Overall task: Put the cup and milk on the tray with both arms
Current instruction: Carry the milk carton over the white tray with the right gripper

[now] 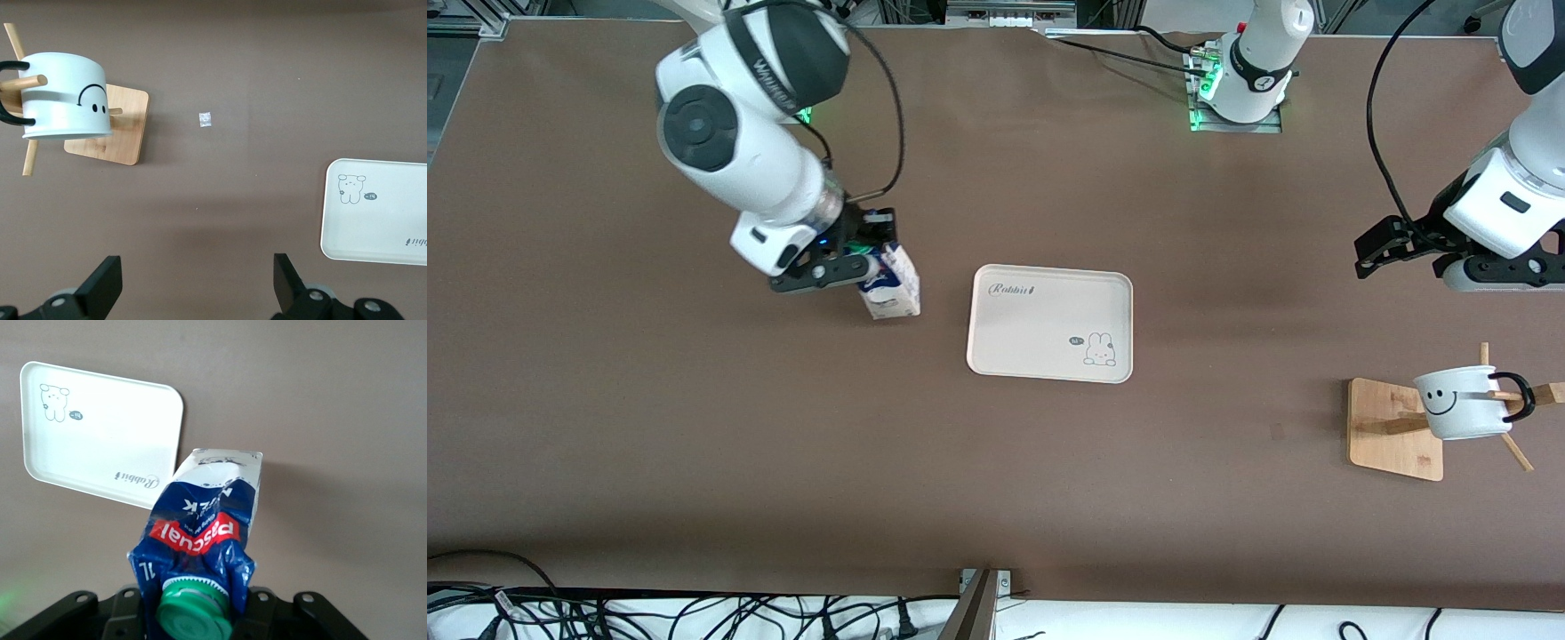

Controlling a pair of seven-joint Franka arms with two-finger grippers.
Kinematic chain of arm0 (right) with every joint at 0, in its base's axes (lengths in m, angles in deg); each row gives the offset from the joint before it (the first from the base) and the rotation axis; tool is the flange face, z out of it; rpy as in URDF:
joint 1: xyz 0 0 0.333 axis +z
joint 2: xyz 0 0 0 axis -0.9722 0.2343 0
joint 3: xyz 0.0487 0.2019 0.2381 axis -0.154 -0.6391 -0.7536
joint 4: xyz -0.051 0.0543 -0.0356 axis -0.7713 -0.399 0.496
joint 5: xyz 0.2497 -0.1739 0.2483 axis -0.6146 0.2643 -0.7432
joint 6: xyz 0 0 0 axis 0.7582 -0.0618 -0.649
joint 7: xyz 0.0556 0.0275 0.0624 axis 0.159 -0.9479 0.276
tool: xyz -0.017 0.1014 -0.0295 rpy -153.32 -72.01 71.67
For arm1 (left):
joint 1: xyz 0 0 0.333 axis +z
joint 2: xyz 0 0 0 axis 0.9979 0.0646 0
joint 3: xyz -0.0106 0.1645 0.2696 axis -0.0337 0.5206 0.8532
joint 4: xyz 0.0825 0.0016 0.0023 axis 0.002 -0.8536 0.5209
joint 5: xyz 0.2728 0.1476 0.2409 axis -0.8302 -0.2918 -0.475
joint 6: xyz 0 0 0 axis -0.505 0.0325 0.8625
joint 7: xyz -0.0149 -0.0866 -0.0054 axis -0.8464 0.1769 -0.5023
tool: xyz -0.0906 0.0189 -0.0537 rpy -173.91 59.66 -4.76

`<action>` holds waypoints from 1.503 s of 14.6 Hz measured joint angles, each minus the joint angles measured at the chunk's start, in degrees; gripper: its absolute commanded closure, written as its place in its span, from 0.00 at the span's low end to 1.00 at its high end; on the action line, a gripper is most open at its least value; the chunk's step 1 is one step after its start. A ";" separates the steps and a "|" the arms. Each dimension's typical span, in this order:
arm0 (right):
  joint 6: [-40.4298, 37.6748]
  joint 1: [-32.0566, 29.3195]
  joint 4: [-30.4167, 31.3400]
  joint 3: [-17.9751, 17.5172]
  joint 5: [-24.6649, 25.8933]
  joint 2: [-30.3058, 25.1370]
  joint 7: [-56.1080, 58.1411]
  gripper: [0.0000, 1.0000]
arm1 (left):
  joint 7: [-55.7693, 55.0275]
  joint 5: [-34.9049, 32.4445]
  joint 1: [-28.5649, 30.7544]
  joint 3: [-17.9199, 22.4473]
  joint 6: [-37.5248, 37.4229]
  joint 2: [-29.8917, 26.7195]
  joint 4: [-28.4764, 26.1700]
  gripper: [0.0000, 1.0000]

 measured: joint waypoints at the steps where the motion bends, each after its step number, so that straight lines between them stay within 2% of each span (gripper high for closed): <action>1: 1.22 1.34 -0.06 -0.01 0.02 0.03 -2.26 0.65 | 0.00 0.00 0.12 0.18 0.39 -0.02 0.03 0.00; 4: 6.97 3.90 -0.27 -0.02 0.03 1.45 -8.01 0.65 | 0.00 -0.03 0.36 0.38 5.20 -0.55 -0.72 0.00; 8: 9.76 7.28 -4.43 -0.02 0.03 7.28 -16.80 0.65 | 0.00 -0.05 1.94 0.66 14.00 -3.74 -6.70 0.00; 11: 10.49 8.66 -7.39 -0.01 0.03 10.98 -21.07 0.65 | 0.05 -0.06 2.64 1.60 13.49 -7.07 -8.60 0.00; 14: 11.91 8.66 -8.35 0.25 0.03 12.13 -22.25 0.65 | 0.11 -0.06 2.69 2.24 10.58 -9.91 -9.35 0.00; 17: 12.60 8.83 -8.58 0.22 0.03 13.36 -22.03 0.65 | 1.15 -0.06 2.68 2.55 11.46 -10.13 -11.80 0.00; 22: 12.86 11.41 -9.00 0.03 0.03 16.22 -21.91 0.65 | 1.56 -0.08 2.69 3.62 28.01 -8.94 -21.20 0.00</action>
